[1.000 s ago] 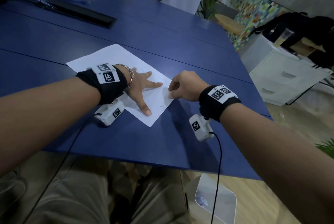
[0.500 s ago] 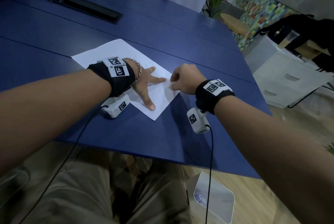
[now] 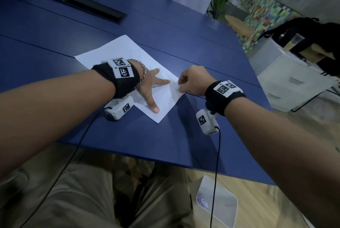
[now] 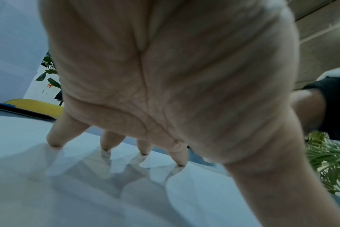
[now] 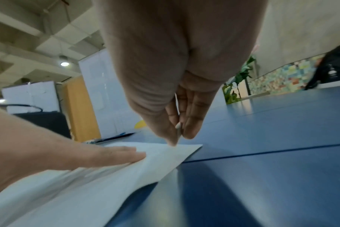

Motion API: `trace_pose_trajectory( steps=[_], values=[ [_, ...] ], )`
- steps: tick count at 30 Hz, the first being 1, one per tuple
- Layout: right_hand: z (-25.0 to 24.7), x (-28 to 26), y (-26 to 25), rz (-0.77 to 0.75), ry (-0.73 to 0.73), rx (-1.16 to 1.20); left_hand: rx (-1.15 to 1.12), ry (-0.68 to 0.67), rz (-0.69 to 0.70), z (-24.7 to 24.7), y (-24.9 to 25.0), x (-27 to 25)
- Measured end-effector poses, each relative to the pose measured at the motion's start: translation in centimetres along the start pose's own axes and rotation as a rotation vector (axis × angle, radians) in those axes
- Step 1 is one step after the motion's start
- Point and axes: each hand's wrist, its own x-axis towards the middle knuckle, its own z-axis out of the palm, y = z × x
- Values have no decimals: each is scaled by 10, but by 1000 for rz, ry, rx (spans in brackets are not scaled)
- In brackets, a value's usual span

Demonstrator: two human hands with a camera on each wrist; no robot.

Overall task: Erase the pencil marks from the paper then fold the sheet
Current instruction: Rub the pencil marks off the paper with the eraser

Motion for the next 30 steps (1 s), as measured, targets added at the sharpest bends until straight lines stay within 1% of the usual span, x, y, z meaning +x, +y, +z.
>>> trace_pose_trajectory(
  steps=[2, 3, 5, 7, 9, 10, 13, 14, 17, 18, 19, 22, 23, 26, 28, 30],
  values=[
    [-2, 4, 12, 88, 106, 41, 4, -13, -4, -2, 1, -2],
    [-3, 4, 16, 101, 136, 88, 12, -19, -8, -3, 2, -2],
    [-6, -1, 16, 57, 115, 198, 34, -33, -21, -8, 6, -4],
    [-5, -7, 7, 3, 32, 245, 65, -38, -28, -12, 11, -6],
    [0, -7, 0, -15, -11, 191, 99, -33, -36, -15, 14, -7],
    [3, -4, 0, -8, -7, 152, 94, -38, -37, -14, 14, -6],
    [7, 1, 0, 67, 56, 111, 54, -59, -17, -12, 12, -2],
    [8, 1, -2, 63, 60, 97, 51, -56, -8, -11, 10, -1],
    [10, -6, -9, -31, -19, 107, 38, -55, 12, -9, 8, 3],
    [9, -7, -10, -41, -37, 114, 43, -52, 13, -9, 8, 3],
    [7, -6, -7, -24, -31, 111, 48, -51, 14, -10, 8, 3],
    [6, 1, 2, 81, 65, 99, 50, -52, 15, -10, 10, 2],
    [7, 0, 2, 75, 70, 98, 52, -51, 19, -9, 11, 2],
    [11, -4, -2, -18, 18, 73, 77, -39, 11, -10, 10, 2],
    [8, -2, 3, 35, 27, 46, 65, -43, 13, -8, 10, 3],
    [4, 0, 8, 100, 81, 49, 61, -44, 8, -7, 11, 3]
  ],
)
